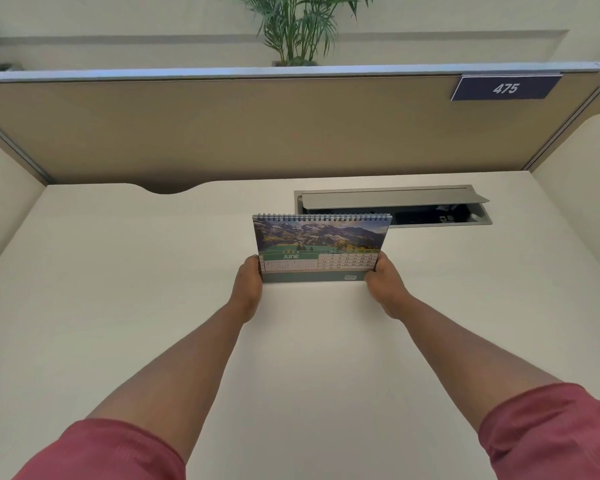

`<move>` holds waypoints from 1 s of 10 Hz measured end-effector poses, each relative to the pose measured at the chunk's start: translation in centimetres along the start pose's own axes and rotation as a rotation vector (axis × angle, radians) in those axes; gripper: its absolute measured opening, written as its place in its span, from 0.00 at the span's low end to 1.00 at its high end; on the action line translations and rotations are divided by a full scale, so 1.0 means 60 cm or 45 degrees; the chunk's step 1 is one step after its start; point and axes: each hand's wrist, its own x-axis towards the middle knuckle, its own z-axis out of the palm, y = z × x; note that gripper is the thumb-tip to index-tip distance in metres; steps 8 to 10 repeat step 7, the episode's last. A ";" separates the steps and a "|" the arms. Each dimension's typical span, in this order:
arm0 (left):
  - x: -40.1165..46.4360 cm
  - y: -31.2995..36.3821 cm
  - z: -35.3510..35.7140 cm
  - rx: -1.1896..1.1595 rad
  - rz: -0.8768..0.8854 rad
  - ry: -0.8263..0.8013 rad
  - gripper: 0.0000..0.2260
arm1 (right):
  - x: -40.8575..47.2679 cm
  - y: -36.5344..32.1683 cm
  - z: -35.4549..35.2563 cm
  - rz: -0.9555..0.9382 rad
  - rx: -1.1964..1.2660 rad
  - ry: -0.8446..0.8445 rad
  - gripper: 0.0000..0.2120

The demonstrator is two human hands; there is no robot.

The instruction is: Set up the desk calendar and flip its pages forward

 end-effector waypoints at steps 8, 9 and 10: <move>-0.069 0.050 -0.012 0.495 0.575 0.547 0.20 | -0.095 -0.033 -0.030 -0.287 -0.263 0.316 0.30; -0.069 0.050 -0.012 0.495 0.575 0.547 0.20 | -0.095 -0.033 -0.030 -0.287 -0.263 0.316 0.30; -0.069 0.050 -0.012 0.495 0.575 0.547 0.20 | -0.095 -0.033 -0.030 -0.287 -0.263 0.316 0.30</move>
